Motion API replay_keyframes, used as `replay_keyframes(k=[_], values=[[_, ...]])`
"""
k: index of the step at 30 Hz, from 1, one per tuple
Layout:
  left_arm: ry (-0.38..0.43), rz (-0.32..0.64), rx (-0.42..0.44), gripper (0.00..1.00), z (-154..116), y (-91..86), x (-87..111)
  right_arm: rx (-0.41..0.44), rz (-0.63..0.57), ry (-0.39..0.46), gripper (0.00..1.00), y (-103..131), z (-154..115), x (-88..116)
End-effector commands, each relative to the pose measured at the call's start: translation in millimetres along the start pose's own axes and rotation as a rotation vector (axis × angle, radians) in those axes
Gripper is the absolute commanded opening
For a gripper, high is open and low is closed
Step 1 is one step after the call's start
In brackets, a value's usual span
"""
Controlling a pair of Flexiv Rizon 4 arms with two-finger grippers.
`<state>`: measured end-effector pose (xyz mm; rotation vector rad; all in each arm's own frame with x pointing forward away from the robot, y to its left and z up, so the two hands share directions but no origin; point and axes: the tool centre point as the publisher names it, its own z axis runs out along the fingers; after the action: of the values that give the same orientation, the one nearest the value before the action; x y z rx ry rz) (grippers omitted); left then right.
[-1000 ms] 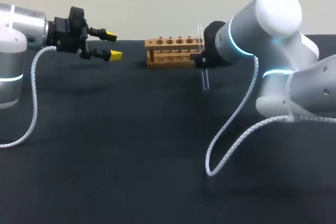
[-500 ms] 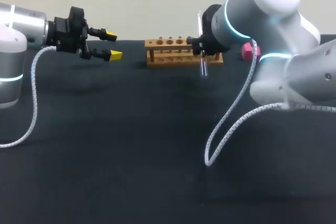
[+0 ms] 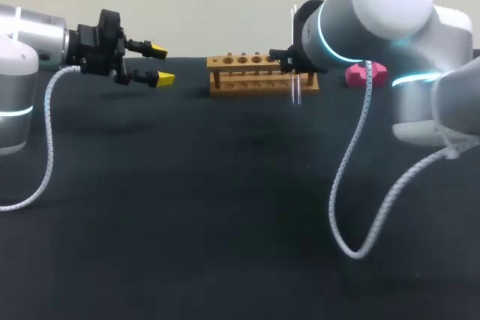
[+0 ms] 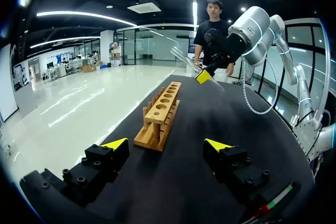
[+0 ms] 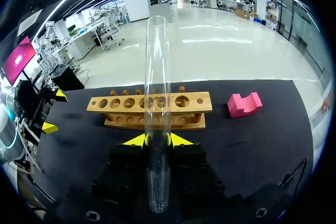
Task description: Grasp the test tube, adjust it, and insert it.
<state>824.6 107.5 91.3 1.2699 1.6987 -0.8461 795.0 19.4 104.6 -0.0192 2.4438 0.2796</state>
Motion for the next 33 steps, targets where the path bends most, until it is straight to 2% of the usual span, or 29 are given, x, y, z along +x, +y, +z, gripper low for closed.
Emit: replay_keyframes(k=[1, 11, 33], values=[[-0.004, 0.003, -0.003, 1.00, 0.3, -0.7, 1.1, 0.001, 0.011, -0.297, 0.00, -1.0, -11.7, 6.8], [-0.004, 0.003, -0.003, 1.00, 0.3, -0.7, 1.1, 0.013, 0.037, -0.357, 0.00, -6.1, -29.1, 11.5], [-0.004, 0.003, -0.003, 1.00, 0.3, -0.7, 1.1, 0.058, 0.092, -0.399, 0.00, -22.0, -50.4, 19.2]])
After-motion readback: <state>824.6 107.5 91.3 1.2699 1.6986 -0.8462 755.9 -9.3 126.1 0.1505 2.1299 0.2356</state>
